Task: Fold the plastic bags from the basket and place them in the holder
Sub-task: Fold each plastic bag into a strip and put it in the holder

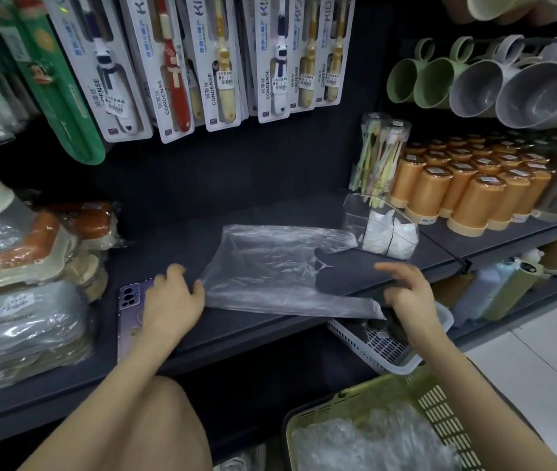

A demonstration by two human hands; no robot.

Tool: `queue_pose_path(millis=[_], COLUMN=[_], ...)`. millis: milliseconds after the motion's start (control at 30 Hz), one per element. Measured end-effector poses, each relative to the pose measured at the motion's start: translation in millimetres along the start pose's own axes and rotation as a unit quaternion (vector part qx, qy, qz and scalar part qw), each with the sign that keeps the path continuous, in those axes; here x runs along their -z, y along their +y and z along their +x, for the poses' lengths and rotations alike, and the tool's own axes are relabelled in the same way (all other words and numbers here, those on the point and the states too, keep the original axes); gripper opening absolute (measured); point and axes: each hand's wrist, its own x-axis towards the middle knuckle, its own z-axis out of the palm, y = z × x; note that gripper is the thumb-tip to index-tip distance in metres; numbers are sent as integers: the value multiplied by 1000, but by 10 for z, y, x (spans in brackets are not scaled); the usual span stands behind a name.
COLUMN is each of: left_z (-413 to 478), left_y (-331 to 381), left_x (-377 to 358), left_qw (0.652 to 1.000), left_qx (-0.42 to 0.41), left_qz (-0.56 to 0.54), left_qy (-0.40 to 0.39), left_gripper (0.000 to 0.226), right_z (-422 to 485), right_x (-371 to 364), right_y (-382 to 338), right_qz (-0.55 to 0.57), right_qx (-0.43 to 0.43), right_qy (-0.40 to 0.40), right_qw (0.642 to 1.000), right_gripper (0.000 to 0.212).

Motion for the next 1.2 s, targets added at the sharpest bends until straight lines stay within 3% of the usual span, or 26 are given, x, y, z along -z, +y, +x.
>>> queue_pose_path(millis=[67,133,233,333,367,433,533,667,767,967,1200], left_z=[-71,-95,-128,-202,-248,-295,-110,391,720,995,1010], left_y=[-2,-18,-68,-151,-150,-105,-88,-77,12,78,-3], left_x=[-6,-55,-125,-112,-62,49,76,-108,-295,-519,-581], left_qw=[985,972,960,942,942,954,968,966,967,954,957], left_qx=[-147,-221,-252,-282,-274,-229,-216,-238,-207,-148,-157], left_qz=[59,70,119,180,188,182,124,97,142,218,198], left_qy=[72,42,-34,-37,-50,-69,-7,20,-49,-144,-140], left_gripper=[21,13,22,22,18,18,26,42,50,60,59], right_z=[-42,-93,-138,-120,-120,-139,-124,79,326,828,1185], right_x=[-182,-522,-1081,-1335,-1342,-1324,-1332,-1445,-1643,-2103,-1638], right_y=[-162,-276,-296,-145,-97,-48,-78,-227,-389,-426,-84], right_qz=[-148,-201,-291,-407,-411,-368,-321,-283,-309,-484,-526], right_qx=[123,189,269,292,296,312,324,406,382,266,150], right_qy=[-15,-94,-208,-277,-292,-308,-327,-124,-60,-220,-203], right_qw=[981,957,894,820,811,820,828,860,869,804,812], right_gripper=[42,40,73,77,79,89,77,47,48,61,57])
